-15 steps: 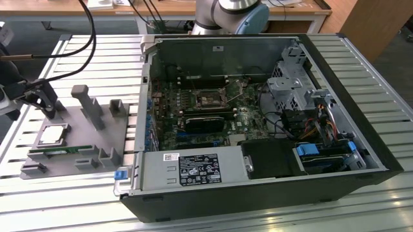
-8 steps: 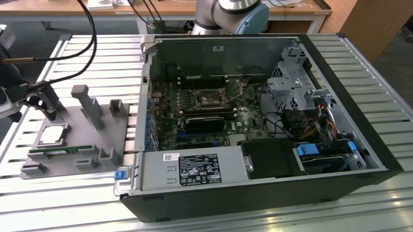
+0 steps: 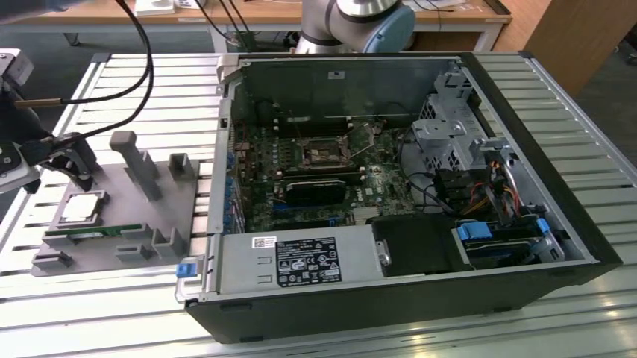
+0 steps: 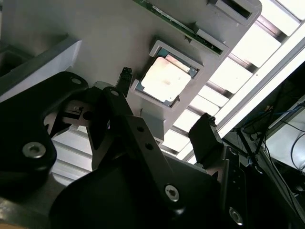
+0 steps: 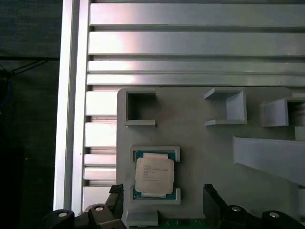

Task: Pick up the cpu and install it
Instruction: 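Pick up the cpu and move it towards the insertion slot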

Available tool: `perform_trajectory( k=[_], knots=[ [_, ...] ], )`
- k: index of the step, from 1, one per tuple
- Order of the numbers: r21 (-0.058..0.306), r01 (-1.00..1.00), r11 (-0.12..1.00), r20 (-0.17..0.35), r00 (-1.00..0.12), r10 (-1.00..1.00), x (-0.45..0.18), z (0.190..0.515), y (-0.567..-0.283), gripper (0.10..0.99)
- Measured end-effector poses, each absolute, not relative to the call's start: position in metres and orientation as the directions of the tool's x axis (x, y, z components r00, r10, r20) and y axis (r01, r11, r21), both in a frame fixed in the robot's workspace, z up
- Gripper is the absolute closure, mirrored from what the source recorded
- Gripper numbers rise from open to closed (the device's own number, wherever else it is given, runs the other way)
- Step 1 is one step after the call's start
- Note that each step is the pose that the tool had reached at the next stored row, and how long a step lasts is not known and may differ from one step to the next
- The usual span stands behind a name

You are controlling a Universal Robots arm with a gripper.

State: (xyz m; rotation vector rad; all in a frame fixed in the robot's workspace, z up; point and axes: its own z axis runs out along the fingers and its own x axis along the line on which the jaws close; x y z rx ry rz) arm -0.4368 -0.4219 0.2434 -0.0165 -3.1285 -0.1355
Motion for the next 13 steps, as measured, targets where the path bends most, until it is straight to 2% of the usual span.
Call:
perform_trajectory(
  k=[13],
  knots=[
    [0.086,0.002,0.996,0.011,-1.0,0.001,-0.437,0.224,-0.422,0.325]
  ],
)
